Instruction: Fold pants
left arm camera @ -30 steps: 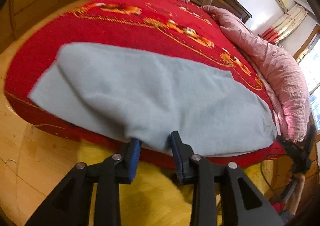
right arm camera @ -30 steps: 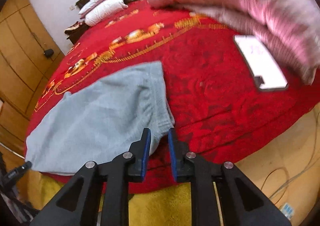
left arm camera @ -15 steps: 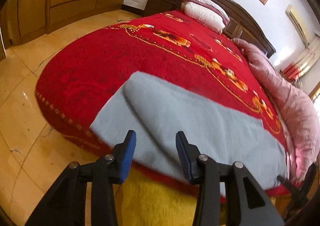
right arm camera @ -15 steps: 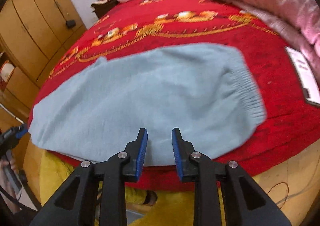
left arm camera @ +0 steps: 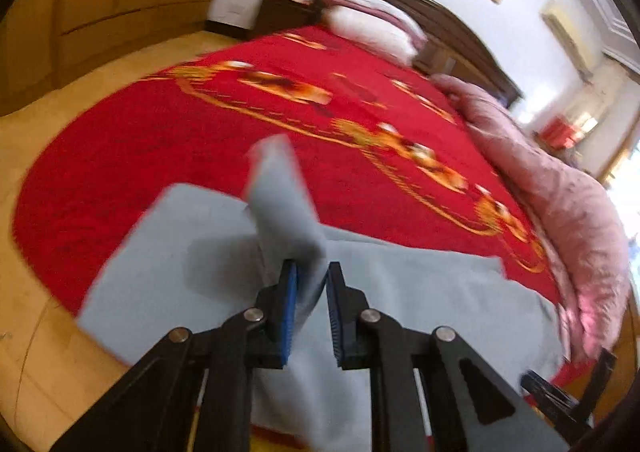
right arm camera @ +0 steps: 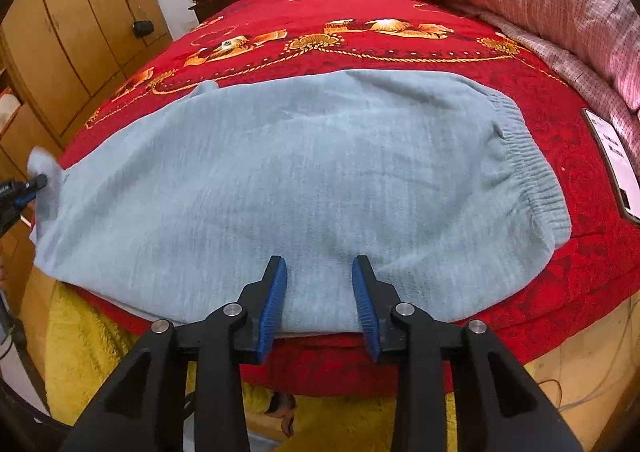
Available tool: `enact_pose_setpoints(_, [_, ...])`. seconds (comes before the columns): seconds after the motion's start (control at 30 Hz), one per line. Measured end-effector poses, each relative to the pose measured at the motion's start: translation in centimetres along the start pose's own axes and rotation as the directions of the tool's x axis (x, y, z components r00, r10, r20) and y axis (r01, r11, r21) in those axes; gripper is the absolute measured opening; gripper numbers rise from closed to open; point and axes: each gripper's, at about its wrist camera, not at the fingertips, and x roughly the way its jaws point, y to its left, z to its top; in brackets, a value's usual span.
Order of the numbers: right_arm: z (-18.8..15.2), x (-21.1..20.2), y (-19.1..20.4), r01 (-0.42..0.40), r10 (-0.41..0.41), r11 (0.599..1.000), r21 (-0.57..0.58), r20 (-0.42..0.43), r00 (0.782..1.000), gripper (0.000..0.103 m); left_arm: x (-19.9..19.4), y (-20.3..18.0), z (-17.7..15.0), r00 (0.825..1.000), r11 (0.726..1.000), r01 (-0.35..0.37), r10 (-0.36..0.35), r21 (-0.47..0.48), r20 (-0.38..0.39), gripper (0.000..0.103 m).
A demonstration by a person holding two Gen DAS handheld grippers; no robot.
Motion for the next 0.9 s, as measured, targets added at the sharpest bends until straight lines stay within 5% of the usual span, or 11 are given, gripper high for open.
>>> enact_pose_setpoints(0.1, [-0.2, 0.1, -0.5, -0.032, 0.031, 0.999, 0.036, 0.014, 0.999, 0.038, 2.0, -1.0, -0.2, 0.986, 0.993, 0.117, -0.118, -0.017, -0.114, 0.039])
enact_pose_setpoints(0.17, [-0.3, 0.0, -0.7, -0.047, 0.046, 0.998, 0.051, 0.021, 0.999, 0.039, 2.8, -1.1, -0.7, 0.977, 0.99, 0.131, -0.139, -0.056, -0.16, 0.039])
enact_pose_setpoints(0.33, [-0.5, 0.1, -0.3, -0.043, 0.042, 0.999, 0.033, 0.032, 0.999, 0.043, 0.6, -0.7, -1.4, 0.981, 0.987, 0.154, -0.159, -0.054, -0.11, 0.05])
enact_pose_setpoints(0.43, [-0.6, 0.1, 0.0, -0.049, 0.047, 0.998, 0.037, 0.036, 0.998, 0.049, -1.1, -0.3, -1.0, 0.995, 0.995, 0.099, -0.099, -0.007, -0.028, 0.056])
enact_pose_setpoints(0.57, [-0.5, 0.2, 0.2, -0.044, 0.043, 0.999, 0.025, 0.037, 0.998, 0.051, -0.7, 0.2, -0.2, 0.999, 0.999, -0.016, 0.014, 0.046, 0.041, 0.055])
enact_pose_setpoints(0.7, [-0.5, 0.2, 0.0, -0.052, 0.051, 0.998, 0.03, 0.037, 0.998, 0.051, 1.4, 0.0, -0.2, 0.999, 0.995, -0.034, 0.032, 0.097, 0.02, 0.033])
enact_pose_setpoints(0.9, [-0.6, 0.2, 0.3, -0.042, 0.042, 0.999, 0.017, 0.042, 0.998, 0.053, 2.9, -2.2, -1.5, 0.995, 0.968, -0.096, 0.093, 0.233, 0.025, 0.033])
